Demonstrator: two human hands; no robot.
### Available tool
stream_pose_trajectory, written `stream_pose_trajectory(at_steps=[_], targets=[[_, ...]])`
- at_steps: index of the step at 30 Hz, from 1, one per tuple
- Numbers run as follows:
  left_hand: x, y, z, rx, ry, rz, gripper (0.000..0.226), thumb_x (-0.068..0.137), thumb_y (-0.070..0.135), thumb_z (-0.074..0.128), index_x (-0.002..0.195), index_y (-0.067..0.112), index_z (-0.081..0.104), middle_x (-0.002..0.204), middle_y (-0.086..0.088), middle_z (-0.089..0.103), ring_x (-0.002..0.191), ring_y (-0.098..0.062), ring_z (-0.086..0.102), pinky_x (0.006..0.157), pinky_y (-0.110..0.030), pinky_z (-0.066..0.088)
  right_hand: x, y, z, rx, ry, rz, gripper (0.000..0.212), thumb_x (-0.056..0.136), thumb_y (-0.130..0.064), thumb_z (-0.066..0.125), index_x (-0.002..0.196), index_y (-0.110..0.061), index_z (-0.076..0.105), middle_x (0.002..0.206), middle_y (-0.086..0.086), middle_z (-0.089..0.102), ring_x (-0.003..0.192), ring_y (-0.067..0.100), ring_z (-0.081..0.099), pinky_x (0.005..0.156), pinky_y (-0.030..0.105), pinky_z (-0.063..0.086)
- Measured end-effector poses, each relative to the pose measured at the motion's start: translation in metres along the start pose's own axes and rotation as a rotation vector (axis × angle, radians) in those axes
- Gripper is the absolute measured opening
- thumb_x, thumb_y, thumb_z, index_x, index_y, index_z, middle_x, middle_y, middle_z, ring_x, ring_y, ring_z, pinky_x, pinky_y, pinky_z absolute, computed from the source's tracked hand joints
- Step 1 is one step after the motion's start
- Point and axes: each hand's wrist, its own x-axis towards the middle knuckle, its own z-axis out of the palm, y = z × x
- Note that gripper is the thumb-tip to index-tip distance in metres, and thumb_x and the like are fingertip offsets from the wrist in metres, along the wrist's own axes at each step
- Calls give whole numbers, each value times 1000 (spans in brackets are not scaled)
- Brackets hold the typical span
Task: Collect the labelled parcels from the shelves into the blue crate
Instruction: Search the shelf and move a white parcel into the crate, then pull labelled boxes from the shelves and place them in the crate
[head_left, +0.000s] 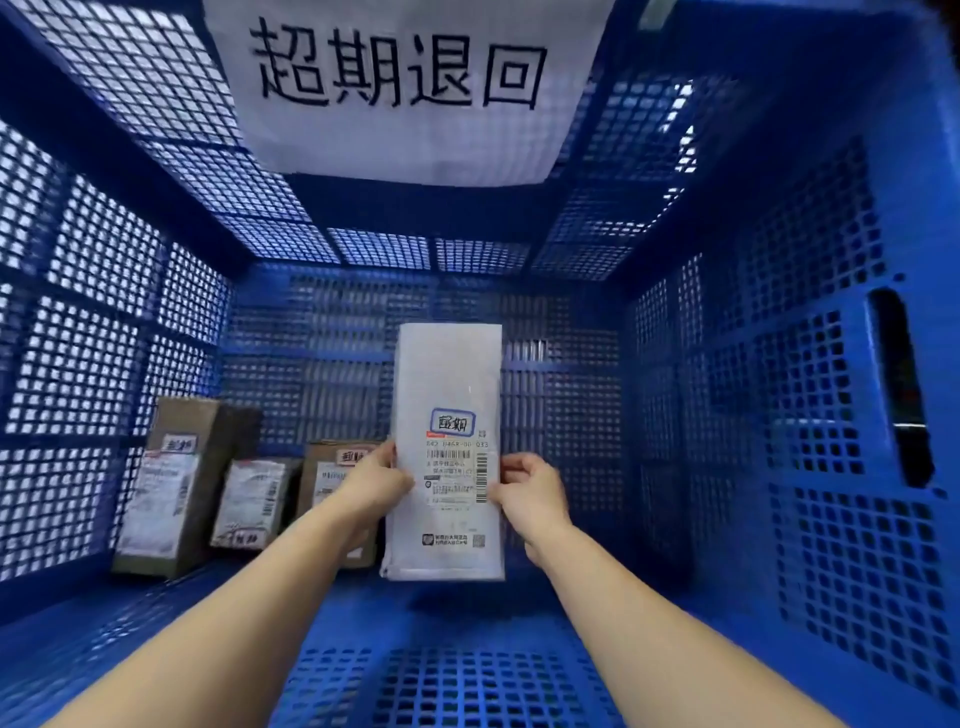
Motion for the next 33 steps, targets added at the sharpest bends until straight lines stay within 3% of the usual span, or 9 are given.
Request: stream_pose_trajectory(at_steps=[5,7,11,18,20,24,27,30,33], targets=[[52,-27,2,145,-36,-74,52,77,0,38,121,22,54,120,-3,65,113,-25,58,102,-47,46,55,38,13,-105,6,30,30,83,11,56,107,-7,60,103,6,66,91,18,62,63,19,49],[74,-41,3,196,-37,-89,60,70,9,38,127,24,51,126,-3,62,117,-27,56,102,-49,45,72,49,21,-162,3,21,29,82,10,54,98,-12,61,100,3,68,89,17,64,69,26,55],[96,-63,6,162,-40,-180,62,71,2,35,128,24,46,123,-1,62,116,-27,56,101,-51,45,94,64,34,-269,7,30,29,83,3,53,90,-22,64,101,-3,71,93,18,67,84,41,58],[111,-79,10,155,-31,-219,50,74,0,40,121,17,49,120,-3,63,113,-26,56,103,-50,43,104,77,52,-343,-174,126,34,90,-6,49,113,-23,67,115,-3,70,103,19,65,88,33,55],[102,-70,12,162,12,-209,40,80,0,39,115,12,54,118,-6,65,111,-26,57,103,-46,44,98,73,51,-348,-189,148,35,90,-7,47,119,-20,63,119,-1,67,106,20,63,89,31,53],[60,-35,17,137,97,-221,40,90,-7,35,125,4,52,122,-10,59,110,-26,50,91,-33,38,70,51,37,-298,-136,145,39,91,-7,47,128,-13,56,129,2,60,114,22,58,93,28,49],[27,-12,13,138,139,-214,54,91,-5,38,144,6,35,147,-12,43,133,-30,40,106,-38,34,39,26,23,-258,-64,130,42,91,-10,50,133,-11,53,134,5,57,115,25,58,89,30,49],[-8,11,8,142,129,-161,59,89,-2,44,146,7,33,149,-11,39,136,-30,38,111,-39,34,1,-5,9,-220,-30,93,40,90,-11,54,130,-10,55,129,6,60,111,25,59,85,27,44],[-51,37,3,124,106,-114,53,87,0,45,140,7,45,141,-10,50,129,-28,46,109,-42,38,-38,-40,-4,-175,-6,65,34,89,-15,57,122,-11,58,109,4,61,92,22,55,80,33,47]])
